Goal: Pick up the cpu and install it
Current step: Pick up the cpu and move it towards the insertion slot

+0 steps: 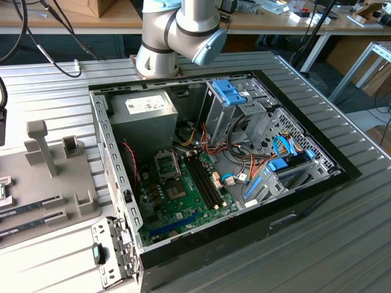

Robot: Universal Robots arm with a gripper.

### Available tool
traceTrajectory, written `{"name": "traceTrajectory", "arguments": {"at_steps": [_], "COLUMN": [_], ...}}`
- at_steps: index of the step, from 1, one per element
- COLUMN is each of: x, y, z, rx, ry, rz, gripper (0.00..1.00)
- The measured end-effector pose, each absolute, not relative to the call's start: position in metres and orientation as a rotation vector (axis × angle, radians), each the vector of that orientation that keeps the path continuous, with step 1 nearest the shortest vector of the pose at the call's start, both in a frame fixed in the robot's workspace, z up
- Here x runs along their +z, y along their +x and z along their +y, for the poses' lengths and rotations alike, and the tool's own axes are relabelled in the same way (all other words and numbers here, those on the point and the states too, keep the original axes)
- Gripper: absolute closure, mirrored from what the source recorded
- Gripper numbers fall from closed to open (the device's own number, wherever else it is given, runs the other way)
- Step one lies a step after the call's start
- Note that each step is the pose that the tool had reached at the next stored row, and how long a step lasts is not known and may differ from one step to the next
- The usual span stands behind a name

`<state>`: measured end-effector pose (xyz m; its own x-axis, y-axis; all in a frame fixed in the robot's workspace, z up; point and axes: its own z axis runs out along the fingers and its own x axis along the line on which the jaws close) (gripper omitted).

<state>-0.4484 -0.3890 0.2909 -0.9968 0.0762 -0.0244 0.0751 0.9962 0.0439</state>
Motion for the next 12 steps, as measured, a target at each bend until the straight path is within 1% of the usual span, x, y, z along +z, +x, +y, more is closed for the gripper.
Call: {"name": "traceTrajectory", "arguments": {"at_steps": [12], "x": [0.2884], "y": [-0.4484], "z": [-0.389], "rx": [0.067], "ry": [0.118], "rz": [3.113], "gripper": [0.51]}}
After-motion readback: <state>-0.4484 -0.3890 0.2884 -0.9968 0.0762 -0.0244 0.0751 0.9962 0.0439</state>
